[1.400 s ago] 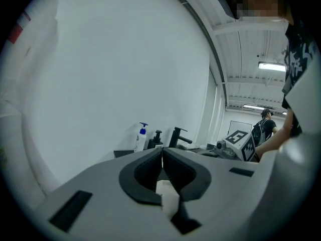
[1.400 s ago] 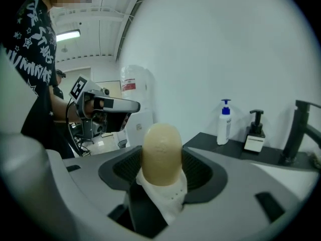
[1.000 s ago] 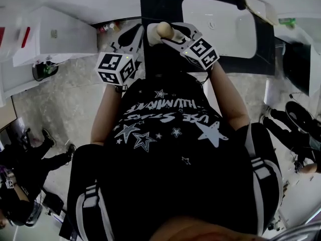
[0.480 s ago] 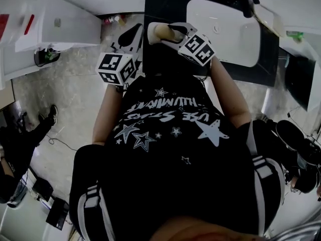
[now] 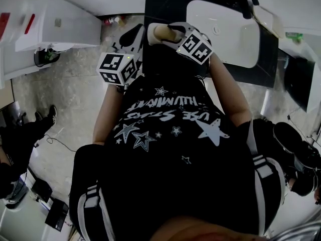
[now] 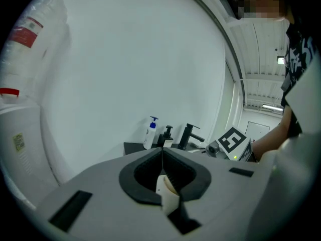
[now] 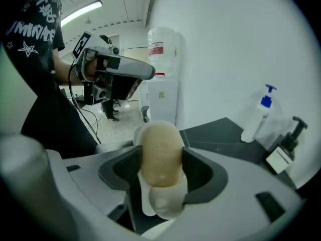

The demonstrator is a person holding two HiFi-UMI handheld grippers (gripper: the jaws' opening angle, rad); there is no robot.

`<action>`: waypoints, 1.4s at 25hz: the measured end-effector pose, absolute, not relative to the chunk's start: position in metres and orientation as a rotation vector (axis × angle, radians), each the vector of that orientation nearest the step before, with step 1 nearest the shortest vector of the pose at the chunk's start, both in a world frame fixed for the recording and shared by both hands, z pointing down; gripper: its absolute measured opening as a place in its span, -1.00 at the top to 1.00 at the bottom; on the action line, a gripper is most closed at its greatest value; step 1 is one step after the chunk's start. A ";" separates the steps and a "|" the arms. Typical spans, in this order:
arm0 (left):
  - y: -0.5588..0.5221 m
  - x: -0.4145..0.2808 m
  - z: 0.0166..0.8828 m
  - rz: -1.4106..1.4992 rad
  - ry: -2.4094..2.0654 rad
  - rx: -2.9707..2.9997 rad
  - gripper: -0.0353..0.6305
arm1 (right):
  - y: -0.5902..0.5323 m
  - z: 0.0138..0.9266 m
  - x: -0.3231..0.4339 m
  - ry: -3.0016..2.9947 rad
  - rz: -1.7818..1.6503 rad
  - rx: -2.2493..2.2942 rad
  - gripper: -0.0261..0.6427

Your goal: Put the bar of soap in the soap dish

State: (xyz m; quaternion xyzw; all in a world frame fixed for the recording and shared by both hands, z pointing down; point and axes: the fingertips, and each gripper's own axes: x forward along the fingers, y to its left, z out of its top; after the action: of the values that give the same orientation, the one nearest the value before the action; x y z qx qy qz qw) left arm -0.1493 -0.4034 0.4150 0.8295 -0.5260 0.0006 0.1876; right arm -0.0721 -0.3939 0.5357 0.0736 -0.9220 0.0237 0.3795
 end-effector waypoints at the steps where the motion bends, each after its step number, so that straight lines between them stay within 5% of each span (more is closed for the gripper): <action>1: -0.403 -0.149 0.415 -0.001 -1.476 2.337 0.86 | -0.394 0.536 -0.072 -2.358 0.064 0.190 0.16; 35: -0.398 -0.144 0.408 -0.054 -1.167 2.511 0.86 | -0.369 0.480 -0.057 -2.394 0.053 0.601 0.17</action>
State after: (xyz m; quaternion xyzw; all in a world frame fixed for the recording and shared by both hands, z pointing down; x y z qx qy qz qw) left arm -0.1445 -0.3978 0.4084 0.8910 -0.4141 -0.0191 0.1851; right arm -0.0568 -0.3693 0.4802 0.2299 -0.9153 0.0202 0.3302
